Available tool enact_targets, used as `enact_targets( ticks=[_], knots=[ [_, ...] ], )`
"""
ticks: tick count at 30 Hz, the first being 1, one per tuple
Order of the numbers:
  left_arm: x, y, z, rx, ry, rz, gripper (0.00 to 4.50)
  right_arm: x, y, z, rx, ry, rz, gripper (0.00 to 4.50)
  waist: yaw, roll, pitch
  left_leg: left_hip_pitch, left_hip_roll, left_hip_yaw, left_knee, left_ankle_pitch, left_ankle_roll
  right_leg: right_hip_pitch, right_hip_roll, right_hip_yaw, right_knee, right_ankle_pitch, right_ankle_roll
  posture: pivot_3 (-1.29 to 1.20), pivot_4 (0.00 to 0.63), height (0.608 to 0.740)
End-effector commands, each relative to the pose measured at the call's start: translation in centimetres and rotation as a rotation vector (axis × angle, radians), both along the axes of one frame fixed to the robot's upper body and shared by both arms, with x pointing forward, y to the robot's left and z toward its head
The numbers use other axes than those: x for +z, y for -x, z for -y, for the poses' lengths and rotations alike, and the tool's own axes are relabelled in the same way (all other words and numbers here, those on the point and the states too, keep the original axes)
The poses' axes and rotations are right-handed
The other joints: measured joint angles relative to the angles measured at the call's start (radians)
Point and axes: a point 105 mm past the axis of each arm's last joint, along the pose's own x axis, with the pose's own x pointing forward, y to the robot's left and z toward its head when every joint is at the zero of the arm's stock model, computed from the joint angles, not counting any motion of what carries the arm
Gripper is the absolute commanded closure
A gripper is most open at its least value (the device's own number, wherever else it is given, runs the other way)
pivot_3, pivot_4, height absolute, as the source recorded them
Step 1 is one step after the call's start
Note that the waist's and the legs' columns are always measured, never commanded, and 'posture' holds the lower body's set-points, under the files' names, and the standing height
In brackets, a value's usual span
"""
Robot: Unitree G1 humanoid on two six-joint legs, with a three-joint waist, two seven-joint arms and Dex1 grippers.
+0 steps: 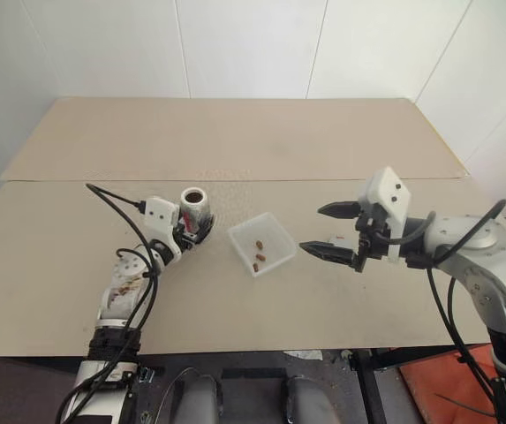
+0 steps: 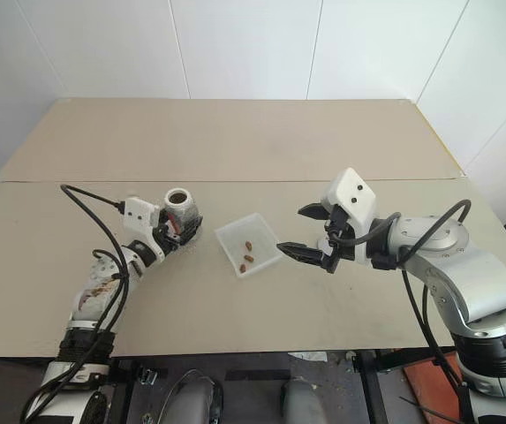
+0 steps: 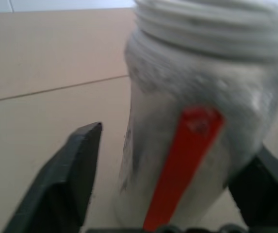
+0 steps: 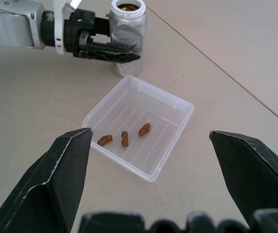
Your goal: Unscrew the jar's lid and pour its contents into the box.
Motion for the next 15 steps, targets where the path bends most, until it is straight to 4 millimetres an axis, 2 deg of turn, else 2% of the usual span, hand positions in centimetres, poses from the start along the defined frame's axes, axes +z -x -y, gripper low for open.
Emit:
enact_targets(
  ticks=[1, 5, 8, 13, 15],
  knots=[
    [2.0, 1.4, -1.2, -0.018, -0.036, 0.066, 0.02, 1.2, 0.3, 0.3, -0.005, -0.005, 0.068, 0.00, -0.003, 0.000, 0.000, 0.000, 0.000, 0.000, 0.000, 0.000, 0.000, 0.000, 0.000, 0.000, 0.000, 0.000, 0.000, 0.00, 0.150, 0.740],
    [2.3, 4.7, -2.6, -0.121, -0.100, 0.029, 0.02, 1.0, 0.4, 0.6, -0.015, -0.005, 0.063, 0.00, -0.010, 0.000, 0.000, 0.000, 0.001, 0.000, -0.001, 0.000, 0.000, -0.001, 0.000, 0.001, 0.000, 0.000, 0.000, 0.00, 0.150, 0.740],
    [3.5, 9.4, -3.9, -0.284, -0.182, -0.005, 0.02, 0.7, 0.4, 1.2, -0.039, -0.002, 0.054, 0.00, -0.017, 0.000, 0.000, 0.001, 0.003, 0.002, -0.002, 0.000, 0.000, -0.002, 0.001, 0.001, 0.000, 0.000, -0.001, 0.00, 0.150, 0.740],
    [7.2, 15.2, -7.0, -0.515, -0.227, -0.023, 0.02, 0.2, 0.5, 1.5, -0.049, -0.004, 0.049, 0.00, -0.009, 0.000, 0.000, 0.005, 0.004, 0.004, -0.003, 0.000, 0.000, 0.000, 0.001, 0.001, 0.000, -0.001, -0.002, 0.00, 0.150, 0.740],
    [8.5, 16.4, -8.4, -0.553, -0.239, -0.025, 0.02, 0.1, 0.6, 1.7, -0.046, -0.007, 0.046, 0.00, -0.006, 0.000, 0.000, 0.006, 0.004, 0.005, -0.004, 0.000, 0.000, 0.001, 0.001, 0.001, 0.000, -0.002, -0.003, 0.00, 0.150, 0.740]
  ],
)
